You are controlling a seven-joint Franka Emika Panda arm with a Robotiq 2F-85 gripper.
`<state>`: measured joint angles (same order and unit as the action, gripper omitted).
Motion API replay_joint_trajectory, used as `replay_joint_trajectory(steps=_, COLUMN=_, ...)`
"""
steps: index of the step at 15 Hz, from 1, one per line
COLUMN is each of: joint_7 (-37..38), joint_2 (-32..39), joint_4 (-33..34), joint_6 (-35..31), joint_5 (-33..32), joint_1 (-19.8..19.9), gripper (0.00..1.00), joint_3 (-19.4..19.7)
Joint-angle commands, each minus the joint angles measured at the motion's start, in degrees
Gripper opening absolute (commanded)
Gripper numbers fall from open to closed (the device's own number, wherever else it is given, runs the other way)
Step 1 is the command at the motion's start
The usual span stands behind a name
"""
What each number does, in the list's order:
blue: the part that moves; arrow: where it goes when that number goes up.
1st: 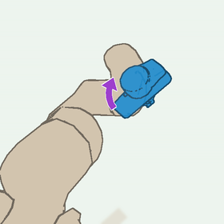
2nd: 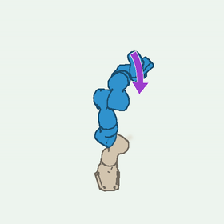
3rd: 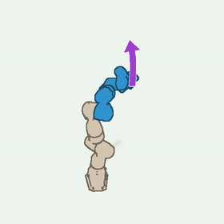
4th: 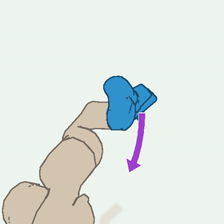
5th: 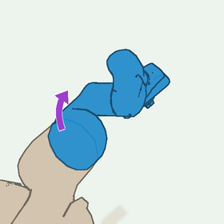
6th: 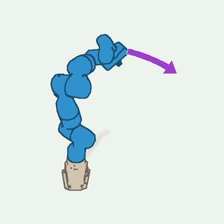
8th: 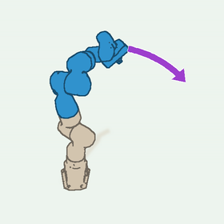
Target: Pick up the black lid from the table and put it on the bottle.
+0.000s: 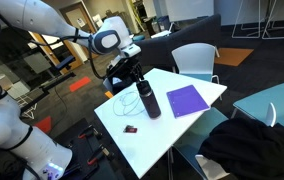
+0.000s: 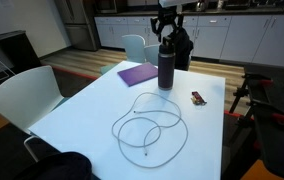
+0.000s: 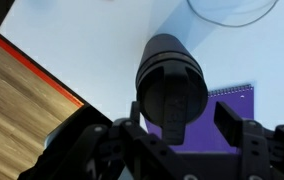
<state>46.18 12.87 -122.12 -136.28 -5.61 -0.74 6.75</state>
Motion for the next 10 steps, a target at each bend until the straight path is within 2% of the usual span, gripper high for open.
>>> replay_joint_trajectory(steps=1, joint_7=-3.2, joint_2=-4.5, joint_4=-2.3, joint_6=1.1, joint_5=0.7, joint_1=0.2, gripper=1.00, joint_3=-0.6)
replay_joint_trajectory(steps=6, joint_7=-5.9, joint_2=-8.8, joint_4=-0.4, joint_6=8.4, joint_5=-0.2, joint_1=0.2, gripper=1.00, joint_3=-1.1)
replay_joint_trajectory(steps=10, joint_7=-6.8, joint_2=-11.7, joint_4=0.9, joint_6=11.7, joint_5=-1.3, joint_1=0.2, gripper=1.00, joint_3=-2.4)
